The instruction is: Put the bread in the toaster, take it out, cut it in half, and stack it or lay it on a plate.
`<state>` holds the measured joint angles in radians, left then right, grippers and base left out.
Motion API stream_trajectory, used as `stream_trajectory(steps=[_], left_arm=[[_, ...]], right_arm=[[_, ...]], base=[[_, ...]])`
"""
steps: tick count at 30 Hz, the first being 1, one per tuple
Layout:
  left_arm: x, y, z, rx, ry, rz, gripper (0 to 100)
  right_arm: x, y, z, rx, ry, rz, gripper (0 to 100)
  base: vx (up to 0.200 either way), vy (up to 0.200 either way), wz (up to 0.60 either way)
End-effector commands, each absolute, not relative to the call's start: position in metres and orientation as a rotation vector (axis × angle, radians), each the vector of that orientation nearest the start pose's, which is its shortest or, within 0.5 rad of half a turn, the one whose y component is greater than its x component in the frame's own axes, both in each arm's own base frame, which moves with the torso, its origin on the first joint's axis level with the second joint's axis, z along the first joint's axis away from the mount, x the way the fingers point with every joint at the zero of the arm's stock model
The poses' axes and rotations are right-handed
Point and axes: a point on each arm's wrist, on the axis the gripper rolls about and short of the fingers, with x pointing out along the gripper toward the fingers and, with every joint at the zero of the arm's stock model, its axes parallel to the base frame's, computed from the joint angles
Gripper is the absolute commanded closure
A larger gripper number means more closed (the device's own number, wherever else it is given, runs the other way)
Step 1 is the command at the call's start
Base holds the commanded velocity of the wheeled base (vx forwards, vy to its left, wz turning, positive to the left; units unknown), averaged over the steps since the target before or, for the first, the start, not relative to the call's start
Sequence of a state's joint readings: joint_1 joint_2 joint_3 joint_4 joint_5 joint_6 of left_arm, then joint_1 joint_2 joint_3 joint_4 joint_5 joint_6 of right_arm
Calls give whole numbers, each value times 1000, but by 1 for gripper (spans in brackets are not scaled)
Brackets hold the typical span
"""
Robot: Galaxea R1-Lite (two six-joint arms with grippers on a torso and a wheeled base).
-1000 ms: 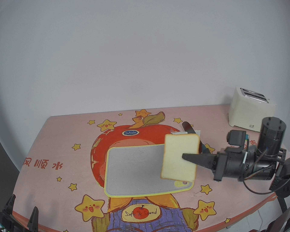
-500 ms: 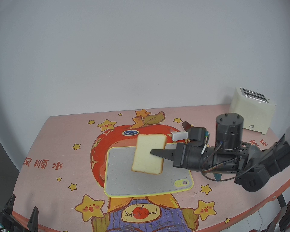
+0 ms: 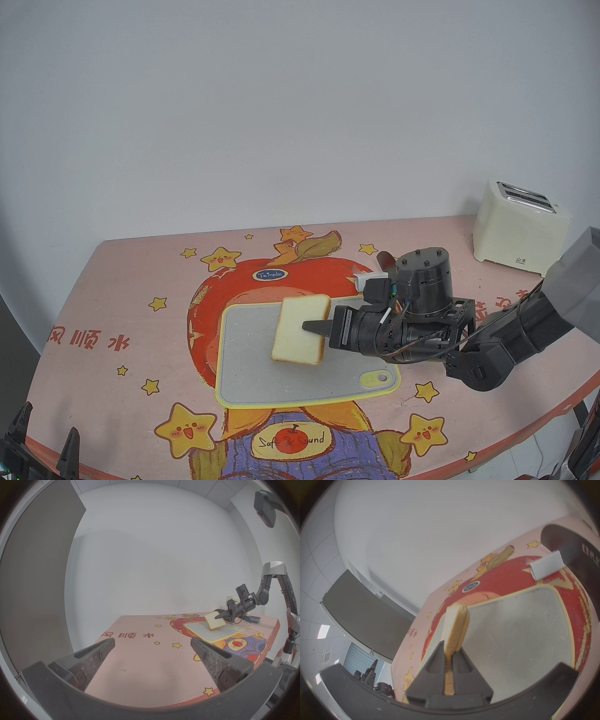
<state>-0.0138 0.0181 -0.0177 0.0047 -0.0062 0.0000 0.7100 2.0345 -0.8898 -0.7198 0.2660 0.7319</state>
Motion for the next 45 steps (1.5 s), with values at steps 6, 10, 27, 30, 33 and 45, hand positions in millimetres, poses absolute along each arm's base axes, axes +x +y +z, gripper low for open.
stream_trajectory(steps=[6, 10, 27, 30, 33, 45], left_arm=[[-22, 0, 76, 0, 12, -20, 0], [-22, 0, 76, -1, 12, -20, 0], [-22, 0, 75, 0, 14, -20, 0], [-22, 0, 76, 0, 12, -20, 0], [-22, 0, 76, 0, 12, -20, 0], [-22, 0, 76, 0, 12, -20, 0]], right_arm=[[275, 249, 97, 558, 767, 745, 100], [274, 249, 99, 564, 767, 747, 100], [260, 239, 102, 561, 780, 729, 0], [250, 242, 115, 544, 766, 704, 0], [245, 238, 126, 520, 785, 662, 0], [217, 211, 165, 542, 717, 690, 0]], base=[[0, 0, 0], [0, 0, 0], [0, 0, 0], [0, 0, 0], [0, 0, 0], [0, 0, 0]])
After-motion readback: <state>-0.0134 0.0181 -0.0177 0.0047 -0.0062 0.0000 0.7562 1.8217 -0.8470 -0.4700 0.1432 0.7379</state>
